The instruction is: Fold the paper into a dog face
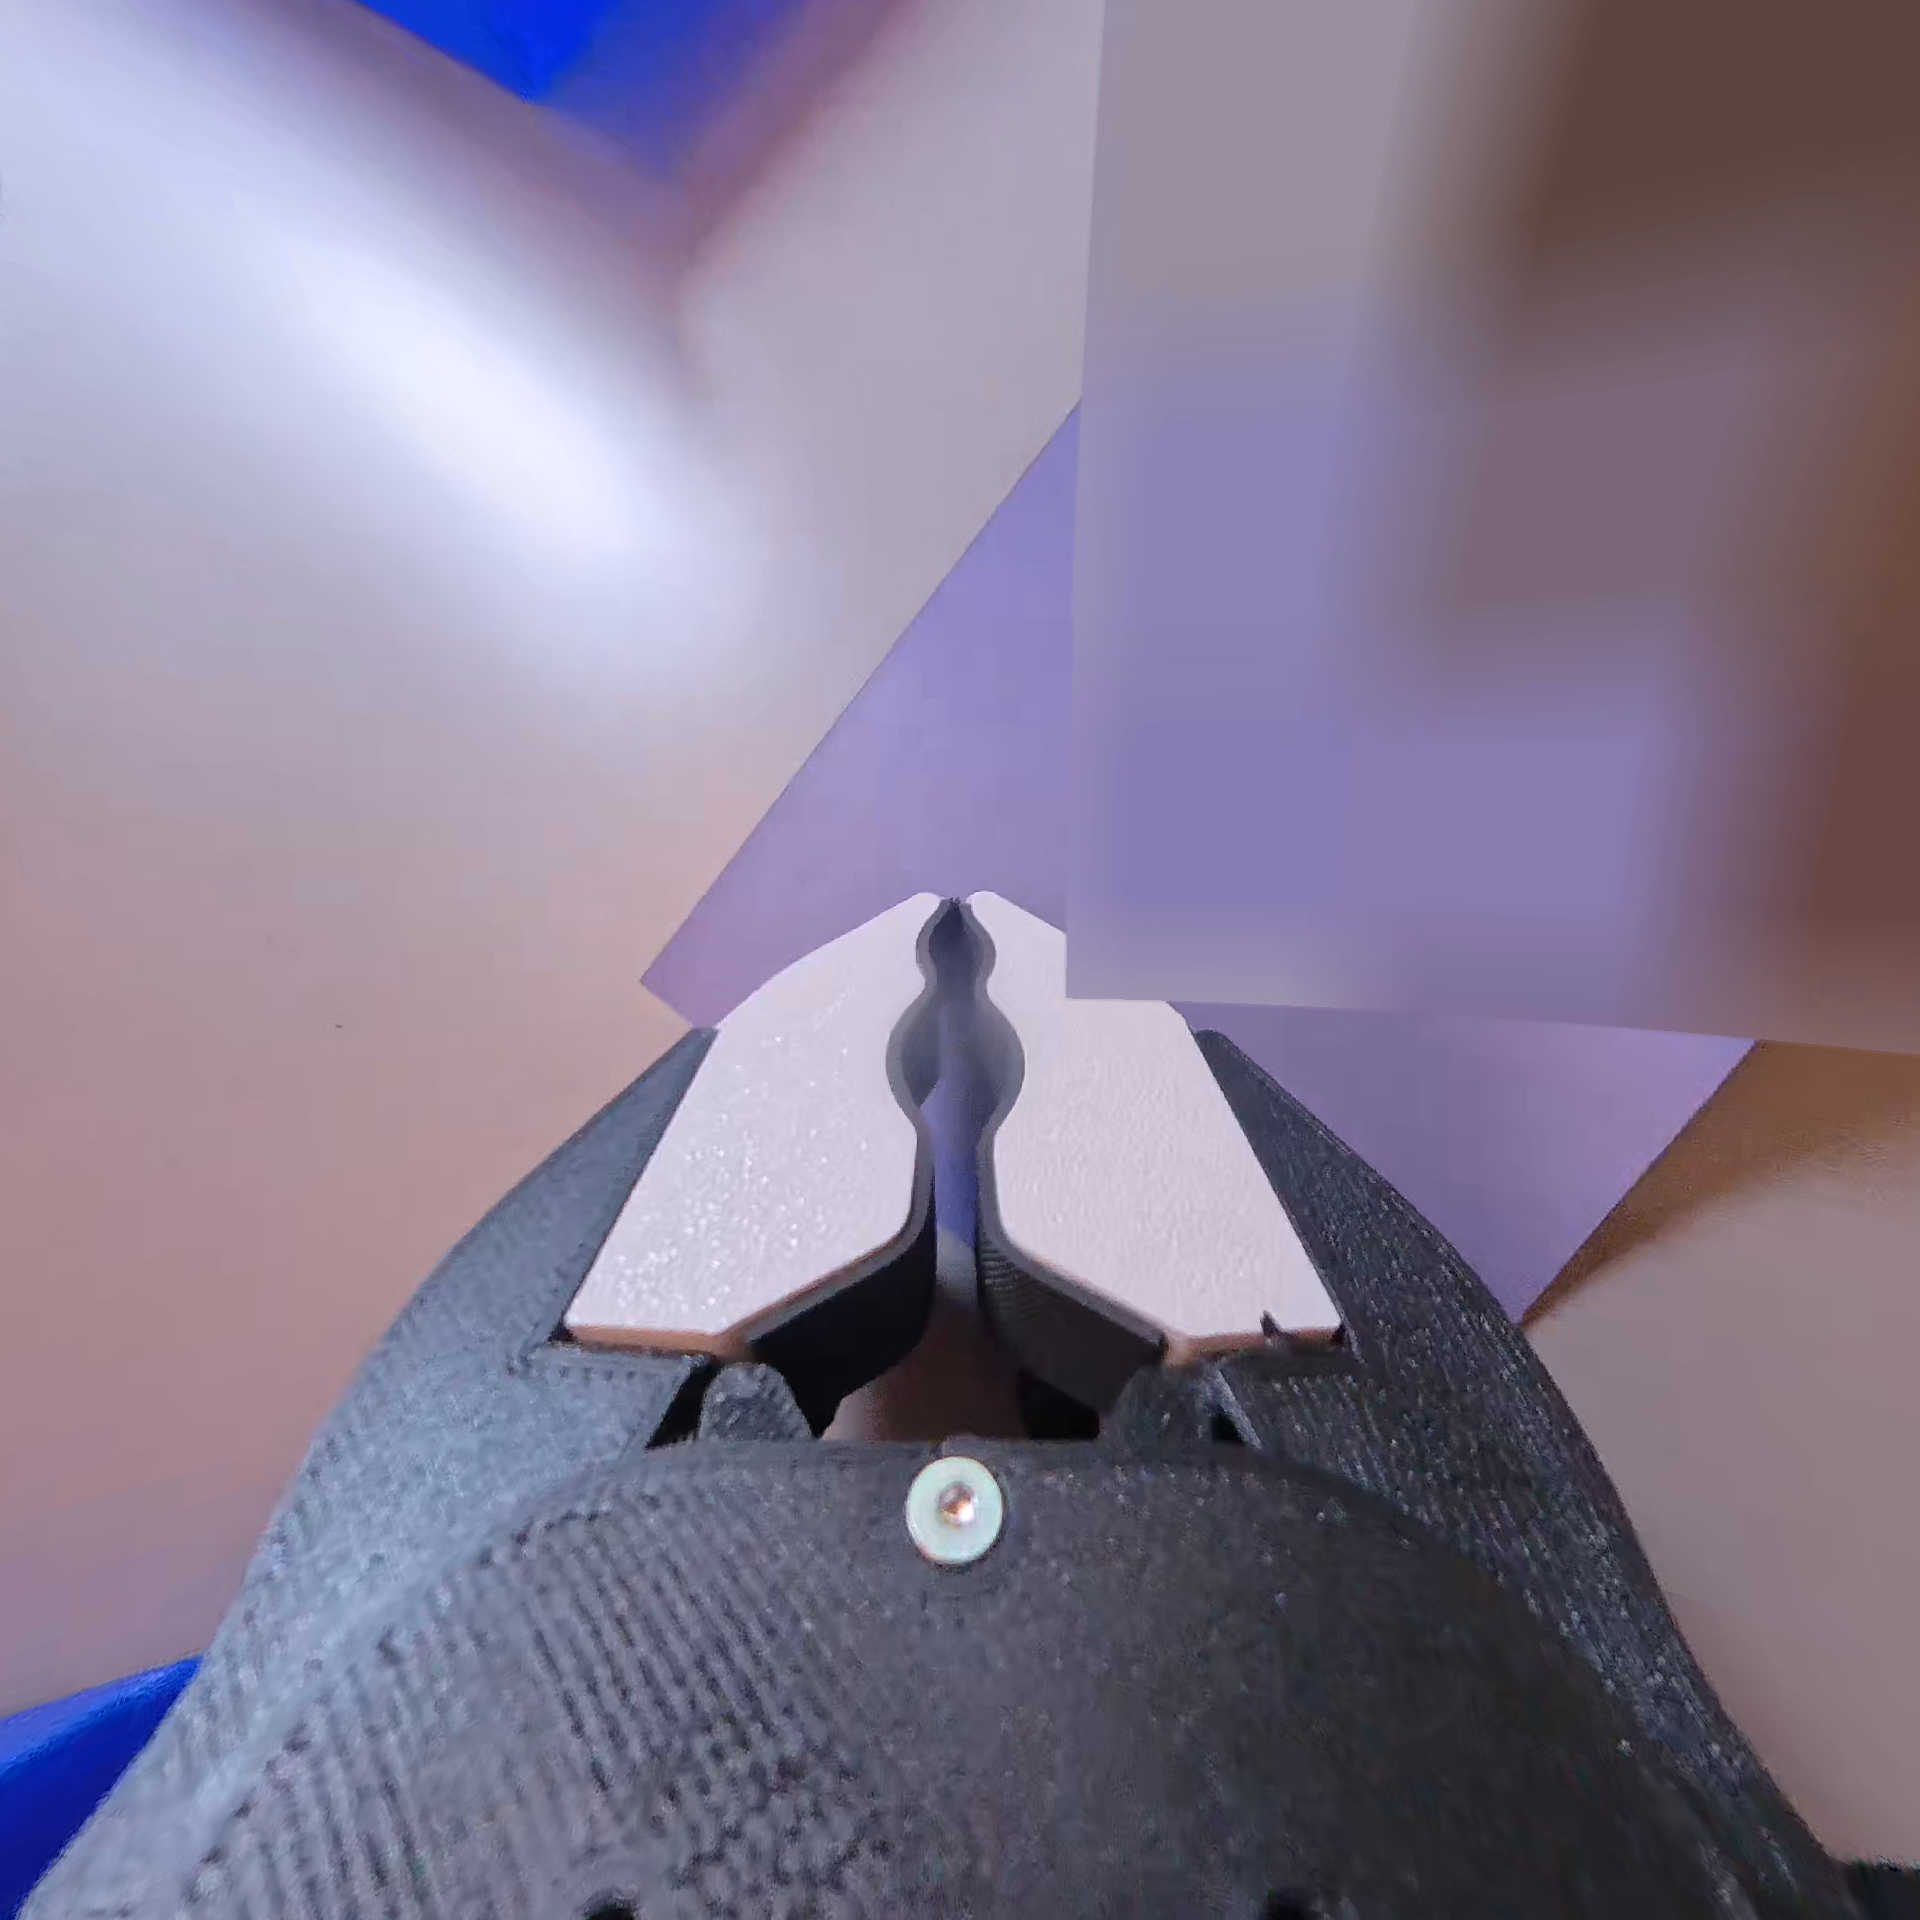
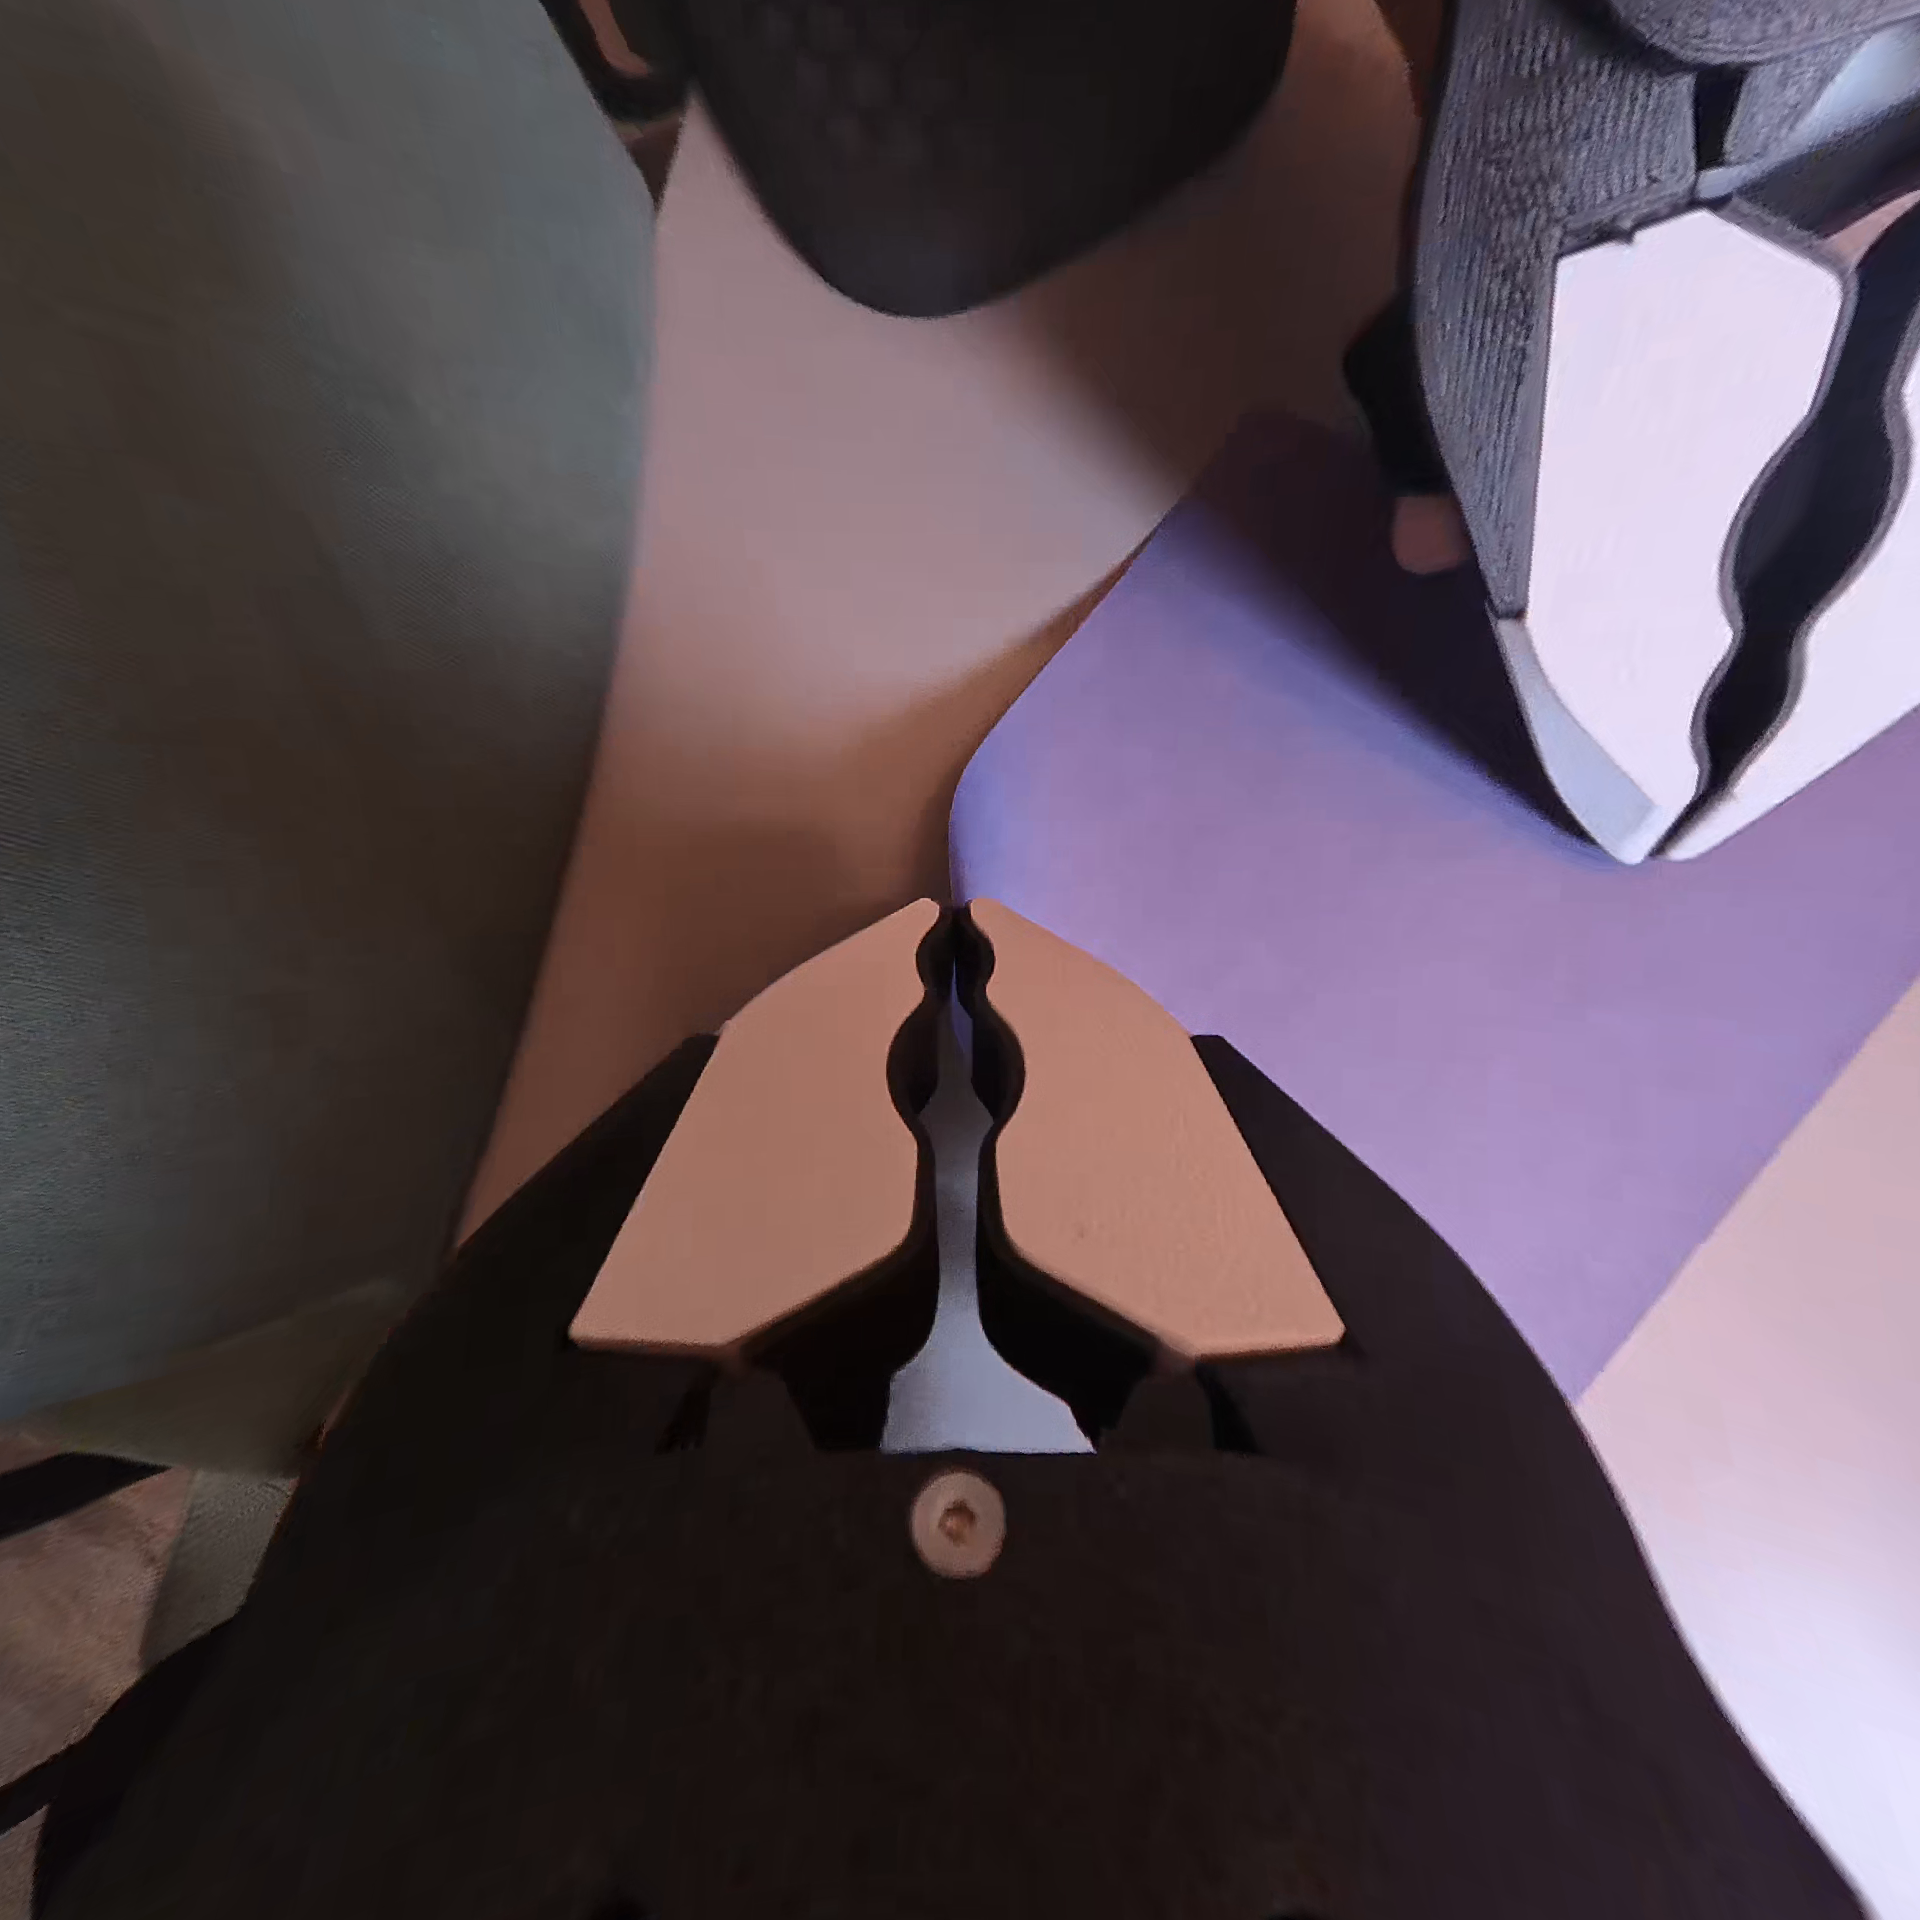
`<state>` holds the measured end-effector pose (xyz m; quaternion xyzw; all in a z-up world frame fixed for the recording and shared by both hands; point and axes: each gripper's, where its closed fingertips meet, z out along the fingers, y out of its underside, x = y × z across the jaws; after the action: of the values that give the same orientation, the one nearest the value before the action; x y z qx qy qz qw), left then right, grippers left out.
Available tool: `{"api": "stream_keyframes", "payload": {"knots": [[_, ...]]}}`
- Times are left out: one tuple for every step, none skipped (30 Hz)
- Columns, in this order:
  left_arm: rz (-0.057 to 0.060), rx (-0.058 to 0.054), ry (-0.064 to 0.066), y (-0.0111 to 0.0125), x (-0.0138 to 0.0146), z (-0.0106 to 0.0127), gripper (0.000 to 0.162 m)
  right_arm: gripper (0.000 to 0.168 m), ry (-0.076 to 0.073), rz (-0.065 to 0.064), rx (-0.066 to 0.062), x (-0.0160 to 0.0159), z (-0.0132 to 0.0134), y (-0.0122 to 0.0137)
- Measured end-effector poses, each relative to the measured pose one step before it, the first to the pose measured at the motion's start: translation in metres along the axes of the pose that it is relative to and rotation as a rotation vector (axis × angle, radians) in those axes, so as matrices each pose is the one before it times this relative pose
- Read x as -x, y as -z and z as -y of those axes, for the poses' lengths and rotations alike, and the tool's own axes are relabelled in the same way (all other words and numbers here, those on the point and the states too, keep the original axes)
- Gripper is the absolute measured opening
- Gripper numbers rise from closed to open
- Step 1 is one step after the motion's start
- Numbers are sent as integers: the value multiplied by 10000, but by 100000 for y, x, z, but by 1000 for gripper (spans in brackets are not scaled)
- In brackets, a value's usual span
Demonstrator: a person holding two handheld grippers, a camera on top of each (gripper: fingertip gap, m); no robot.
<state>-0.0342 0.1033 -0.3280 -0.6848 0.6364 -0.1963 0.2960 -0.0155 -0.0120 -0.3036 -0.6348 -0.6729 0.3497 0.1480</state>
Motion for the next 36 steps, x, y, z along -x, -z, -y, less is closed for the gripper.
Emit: {"api": "stream_keyframes", "payload": {"knots": [[-89, 87, 42, 1, -106, -93, 0, 0, -55, 131, -196, 78, 303, 119], [-51, -57, -3, -20, -71, 37, 0, 0, -45, 69, -187, -29, 325, 179], [-95, -138, 6, -63, -152, 99, 0, 0, -12, -19, -131, -176, 301, 207], [-190, -150, 45, -74, -305, 137, 0, 0, 21, -144, -68, -401, 255, 218], [-212, -115, 72, -98, -340, 144, 0, 0, 11, -225, 6, -602, 181, 209], [-159, -86, 28, -130, -295, 163, 0, 0, 13, -241, 82, -734, 90, 169], [-130, -60, -74, -140, -287, 160, 0, 0, 44, -263, 82, -858, 58, 99], [-91, -23, -125, -107, -238, 133, 0, 0, 29, -269, 56, -970, 62, 27], [-115, -36, -119, -132, -293, 153, 0, 0, -11, -235, 117, -967, -53, -92], [-99, -64, -125, -146, -304, 171, 0, 0, 14, -253, 209, -969, -235, -233], [-22, -39, -133, -103, -205, 127, 0, 0, 57, -224, 260, -825, -357, -354], [5, -23, -114, -73, -133, 86, 0, 0, 36, -122, 259, -531, -377, -416], [25, -25, -84, -21, -48, 32, 0, 0, 23, -53, 249, -264, -352, -425], [14, -37, -41, 11, -5, -13, 0, 0, 48, -50, 253, -89, -358, -373], [-23, -34, -38, 34, -43, -10, 0, 0, 70, -103, 213, -47, -282, -277], [30, -11, -58, 30, 19, -31, 0, 0, 66, -136, 81, -33, -52, -70], [107, 54, -73, 85, 131, -80, 0, 0, 0, -92, 62, -12, -2, -6], [252, 151, -123, 180, 376, -226, 0, 0, -44, -68, 58, -50, -48, -25], [254, 220, -143, 285, 436, -346, 0, 0, -74, -11, 13, -2, 8, -4], [150, 182, -42, 338, 345, -359, 0, 0, -68, 2, 7, -9, -4, -5], [52, 158, 83, 335, 227, -393, 0, 0, -30, -11, 2, -3, -8, -6], [-93, 179, 108, 234, -14, -467, 0, 0, 2, -21, -1, 1, 1, -3], [-82, -1, 114, 181, -40, -195, 0, 0, 2, -14, -1, 1, 1, -2], [-39, -31, 87, 68, -49, -77, 0, 0, -7, 1, -2, 6, 2, -1], [20, -17, 45, -1, 3, -7, 0, 0, 11, 3, -3, -4, 4, -2], [16, 46, -5, 3, -7, -20, 0, 0, 56, -4, -6, 4, 15, -13], [-17, 58, -7, -10, -9, 0, 0, 0, 81, -30, -58, -64, 103, -1], [-121, -32, -28, -40, -148, 64, 0, 0, 8, -81, -167, -241, 295, 57], [-221, -130, 35, -91, -295, 155, 0, 0, -73, -51, -184, -319, 397, 157], [-157, -127, 69, -108, -197, 136, 0, 0, -60, -21, -86, -340, 324, 202], [-19, -15, -19, -17, -21, 27, 0, 0, 38, -110, 37, -448, 162, 177], [23, 24, -84, 2, 0, -4, 0, 0, 108, -163, 148, -515, -39, 60], [17, 15, -45, -6, -6, 7, 0, 0, 60, -129, 209, -501, -202, -70], [-6, -5, 4, 3, -1, -2, 0, 0, -29, -56, 187, -401, -255, -178], [-25, -24, 27, -7, -3, -1, 0, 0, -70, 54, 98, -188, -203, -224], [-25, -32, 44, 7, -5, 1, 0, 0, -67, 117, 35, 18, -159, -219]]}}
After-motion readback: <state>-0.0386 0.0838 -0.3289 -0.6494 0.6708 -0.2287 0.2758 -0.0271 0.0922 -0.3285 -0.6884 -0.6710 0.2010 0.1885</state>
